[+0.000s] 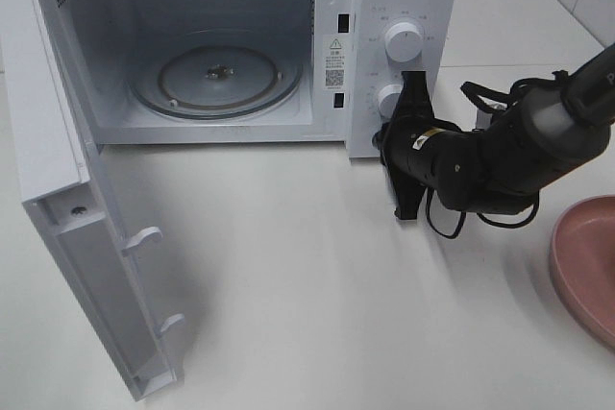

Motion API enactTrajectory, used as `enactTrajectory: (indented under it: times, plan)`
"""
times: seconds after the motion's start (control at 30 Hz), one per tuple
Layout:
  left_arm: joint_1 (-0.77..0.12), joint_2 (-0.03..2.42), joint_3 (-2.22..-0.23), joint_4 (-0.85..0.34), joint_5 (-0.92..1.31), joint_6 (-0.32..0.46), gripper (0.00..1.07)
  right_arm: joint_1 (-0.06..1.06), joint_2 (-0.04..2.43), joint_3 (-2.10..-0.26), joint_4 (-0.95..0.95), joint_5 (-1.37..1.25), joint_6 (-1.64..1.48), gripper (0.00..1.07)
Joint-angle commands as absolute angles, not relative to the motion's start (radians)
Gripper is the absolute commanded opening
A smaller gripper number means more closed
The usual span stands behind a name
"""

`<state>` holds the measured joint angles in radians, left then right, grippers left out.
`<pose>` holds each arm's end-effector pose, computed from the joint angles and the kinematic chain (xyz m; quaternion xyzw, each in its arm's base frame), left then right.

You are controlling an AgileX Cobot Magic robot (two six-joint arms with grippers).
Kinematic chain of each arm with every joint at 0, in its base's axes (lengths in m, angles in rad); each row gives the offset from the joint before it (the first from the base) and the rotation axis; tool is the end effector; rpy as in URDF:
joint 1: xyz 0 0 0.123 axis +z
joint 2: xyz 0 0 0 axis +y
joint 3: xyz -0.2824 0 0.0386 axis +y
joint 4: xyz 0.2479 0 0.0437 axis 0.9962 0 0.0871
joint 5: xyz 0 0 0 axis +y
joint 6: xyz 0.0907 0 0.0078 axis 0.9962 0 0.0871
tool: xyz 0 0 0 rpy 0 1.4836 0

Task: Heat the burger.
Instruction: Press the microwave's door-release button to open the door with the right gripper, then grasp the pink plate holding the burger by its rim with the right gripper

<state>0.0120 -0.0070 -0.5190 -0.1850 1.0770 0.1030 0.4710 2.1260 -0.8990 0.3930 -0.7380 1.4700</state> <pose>-0.0095 -0.0149 0.2822 0.0440 0.8459 -0.0620 0.5279 0.3545 0.1542 0.0863 0.5611 0.6256 0.4297 0.3303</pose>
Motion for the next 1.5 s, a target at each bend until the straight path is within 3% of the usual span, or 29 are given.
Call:
enactTrajectory:
  times: [0.03,0.77,1.5]
  plan:
    - [0.008,-0.022,-0.515,-0.189,1.067,0.104,0.95,0.46,2.074,-0.87,0.311,-0.796,1.504,0.0]
    - [0.008,-0.022,-0.515,-0.189,1.067,0.104,0.95,0.46,1.855,-0.657,0.09,-0.616,1.389,0.02]
    - [0.008,-0.022,-0.515,-0.189,1.067,0.104,0.95,0.457,1.569,-0.648,0.092,0.042,0.49,0.08]
